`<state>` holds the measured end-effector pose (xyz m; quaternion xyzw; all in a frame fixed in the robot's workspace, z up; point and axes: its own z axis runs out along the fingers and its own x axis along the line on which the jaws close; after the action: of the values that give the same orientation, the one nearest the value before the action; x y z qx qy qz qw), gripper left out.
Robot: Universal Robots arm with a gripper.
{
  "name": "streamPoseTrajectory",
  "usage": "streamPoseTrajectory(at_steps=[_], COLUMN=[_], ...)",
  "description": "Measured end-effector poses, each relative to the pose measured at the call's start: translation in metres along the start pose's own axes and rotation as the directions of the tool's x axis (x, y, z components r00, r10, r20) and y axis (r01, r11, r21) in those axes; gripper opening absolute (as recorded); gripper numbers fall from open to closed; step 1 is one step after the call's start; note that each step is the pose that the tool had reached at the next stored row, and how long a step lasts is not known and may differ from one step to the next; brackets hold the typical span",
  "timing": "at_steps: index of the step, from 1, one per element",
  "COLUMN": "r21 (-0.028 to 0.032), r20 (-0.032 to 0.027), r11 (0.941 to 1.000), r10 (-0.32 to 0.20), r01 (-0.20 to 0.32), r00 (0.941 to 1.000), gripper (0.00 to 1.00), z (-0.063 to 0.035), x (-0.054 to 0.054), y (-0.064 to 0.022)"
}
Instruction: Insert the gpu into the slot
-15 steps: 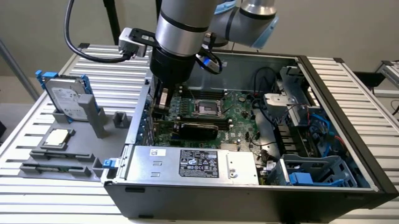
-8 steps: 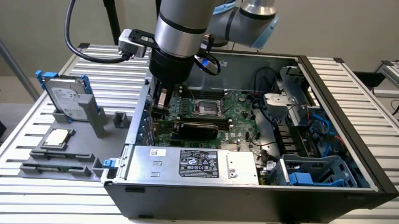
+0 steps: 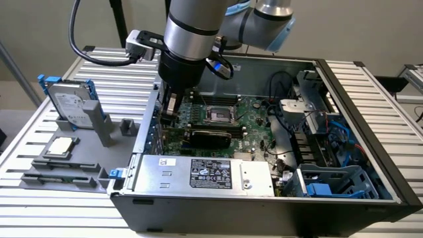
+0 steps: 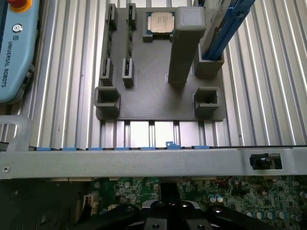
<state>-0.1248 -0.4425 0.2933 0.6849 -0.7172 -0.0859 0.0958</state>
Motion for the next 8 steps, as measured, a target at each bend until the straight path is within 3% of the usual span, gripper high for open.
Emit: streamPoseTrajectory(at_steps=[8], r21=[0.0000], r20=[-0.0009], r11=[1.0000], r10=[0.003], r01=[-0.003], r00=[1.0000], gripper=[0.11], z=[-0.0033], x=[-0.0008], y=[0.0010])
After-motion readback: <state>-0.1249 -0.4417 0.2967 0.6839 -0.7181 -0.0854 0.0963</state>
